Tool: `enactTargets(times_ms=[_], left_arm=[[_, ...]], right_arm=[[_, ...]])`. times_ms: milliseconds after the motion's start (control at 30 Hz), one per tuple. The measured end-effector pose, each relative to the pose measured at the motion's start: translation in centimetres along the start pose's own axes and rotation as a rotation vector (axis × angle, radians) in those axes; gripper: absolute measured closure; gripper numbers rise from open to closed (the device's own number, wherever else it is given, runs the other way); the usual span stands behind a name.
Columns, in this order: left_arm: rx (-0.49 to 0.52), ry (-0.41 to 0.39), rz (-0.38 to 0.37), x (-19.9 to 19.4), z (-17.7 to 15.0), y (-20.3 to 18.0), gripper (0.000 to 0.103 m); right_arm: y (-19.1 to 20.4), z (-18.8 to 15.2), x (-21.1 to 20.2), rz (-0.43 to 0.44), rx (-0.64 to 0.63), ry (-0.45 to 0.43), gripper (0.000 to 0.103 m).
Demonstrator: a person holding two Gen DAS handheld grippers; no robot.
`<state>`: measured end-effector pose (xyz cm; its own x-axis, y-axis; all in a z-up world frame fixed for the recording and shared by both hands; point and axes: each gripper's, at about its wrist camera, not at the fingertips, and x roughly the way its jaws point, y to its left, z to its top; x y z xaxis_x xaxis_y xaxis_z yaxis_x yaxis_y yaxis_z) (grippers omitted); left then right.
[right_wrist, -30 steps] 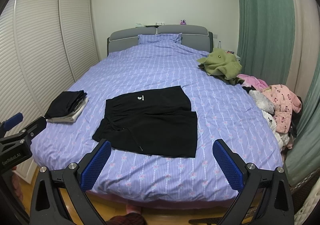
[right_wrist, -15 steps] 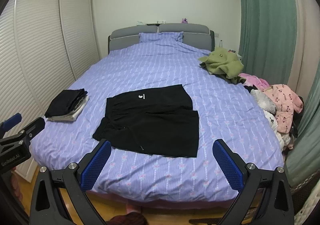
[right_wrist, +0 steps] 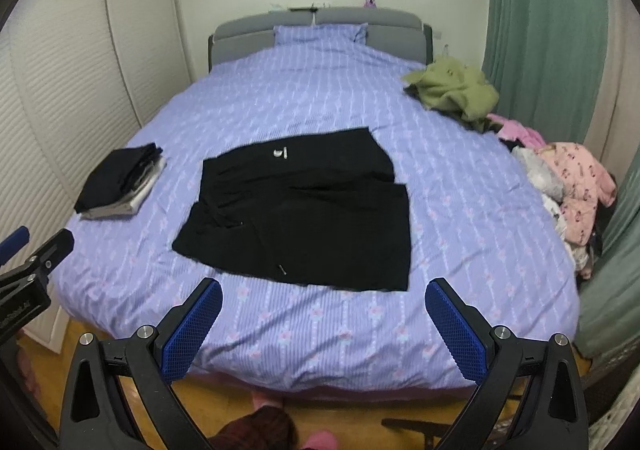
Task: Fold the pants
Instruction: 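Lower both tools onto the waistband edge of the black shorts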
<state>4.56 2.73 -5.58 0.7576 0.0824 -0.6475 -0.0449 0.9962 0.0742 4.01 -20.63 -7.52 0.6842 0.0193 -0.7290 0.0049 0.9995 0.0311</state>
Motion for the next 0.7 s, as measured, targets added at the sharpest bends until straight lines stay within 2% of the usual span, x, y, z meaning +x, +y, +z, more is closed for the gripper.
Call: enactTargets(times_ms=[100, 200, 367, 467, 567, 700], left_arm=[[-0.007, 0.056, 0.008, 4.2, 0.0, 0.7, 0.0], [-0.024, 0.122, -0.02, 8.9, 0.5, 1.4, 0.0], [-0.045, 0.217, -0.035, 16.7, 0.4, 2.7, 0.0], [-0.048, 0.262, -0.039, 20.6, -0.6, 2.6, 0.0], [-0.068, 0.32, -0.076, 24.3, -1.8, 2.5, 0.0], [-0.095, 0.394, -0.082, 28.4, -3.6, 2.3, 0.0]], right_arm=[[0.6, 0.4, 3.1, -0.039, -0.017, 0.026, 0.0], [1.2, 1.7, 7.4, -0.075, -0.023, 0.069, 0.0], [1.3, 2.7, 13.7, -0.116, 0.053, 0.132, 0.0], [1.4, 1.7, 17.6, -0.135, 0.111, 0.169, 0.0], [0.8, 0.0, 21.4, -0.151, 0.181, 0.227, 0.0], [-0.3, -2.3, 25.0, -0.169, 0.262, 0.292, 0.0]])
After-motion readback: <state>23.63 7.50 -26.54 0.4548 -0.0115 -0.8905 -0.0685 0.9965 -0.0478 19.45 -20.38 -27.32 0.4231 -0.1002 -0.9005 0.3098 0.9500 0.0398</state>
